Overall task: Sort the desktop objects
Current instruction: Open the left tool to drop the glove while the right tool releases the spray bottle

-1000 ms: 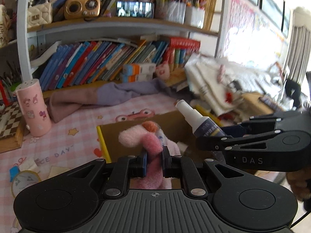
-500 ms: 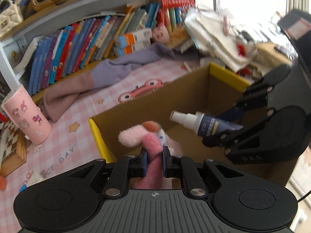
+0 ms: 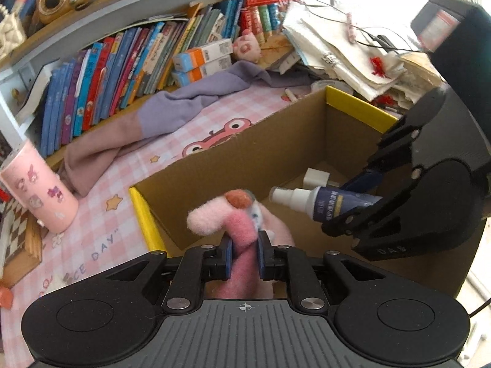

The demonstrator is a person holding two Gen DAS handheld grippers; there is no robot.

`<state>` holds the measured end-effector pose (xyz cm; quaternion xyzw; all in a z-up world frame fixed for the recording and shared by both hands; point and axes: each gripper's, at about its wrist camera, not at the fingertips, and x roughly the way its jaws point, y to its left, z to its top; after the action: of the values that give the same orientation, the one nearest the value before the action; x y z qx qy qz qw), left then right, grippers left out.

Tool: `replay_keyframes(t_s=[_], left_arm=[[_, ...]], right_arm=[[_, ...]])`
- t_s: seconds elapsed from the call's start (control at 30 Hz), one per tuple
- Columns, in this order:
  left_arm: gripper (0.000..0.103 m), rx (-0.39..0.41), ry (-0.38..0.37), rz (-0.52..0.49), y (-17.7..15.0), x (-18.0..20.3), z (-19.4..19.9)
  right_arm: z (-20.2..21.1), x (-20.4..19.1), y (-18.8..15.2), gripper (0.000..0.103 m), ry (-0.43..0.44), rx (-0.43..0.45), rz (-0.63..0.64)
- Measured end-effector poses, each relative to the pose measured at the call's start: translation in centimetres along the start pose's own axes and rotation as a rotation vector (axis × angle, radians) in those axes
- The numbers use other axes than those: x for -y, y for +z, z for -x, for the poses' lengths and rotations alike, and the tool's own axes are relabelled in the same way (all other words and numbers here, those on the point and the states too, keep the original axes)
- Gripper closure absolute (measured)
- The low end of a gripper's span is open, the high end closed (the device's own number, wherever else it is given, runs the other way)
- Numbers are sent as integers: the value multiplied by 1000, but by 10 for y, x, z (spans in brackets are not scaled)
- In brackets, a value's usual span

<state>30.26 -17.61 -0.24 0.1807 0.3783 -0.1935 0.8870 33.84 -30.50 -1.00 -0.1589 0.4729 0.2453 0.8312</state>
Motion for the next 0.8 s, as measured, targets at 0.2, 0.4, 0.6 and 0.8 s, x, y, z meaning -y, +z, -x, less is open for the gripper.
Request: replay_keyframes(t_s=[0.2,0.4,0.6,0.8], left_arm=[[84,-10,3,-19,1,4,-6],[38,23,5,-22,1,6,-1],[21,88,25,-39,0,11,14],[20,105,28,-26,0,12,23]], right_arm=[[-3,1,1,72,-2,-12,-6],[-1,2,0,72,-1,5,-11],[10,10,-1,66,9,69,-74],[20,13,-4,60,22,95,-92]])
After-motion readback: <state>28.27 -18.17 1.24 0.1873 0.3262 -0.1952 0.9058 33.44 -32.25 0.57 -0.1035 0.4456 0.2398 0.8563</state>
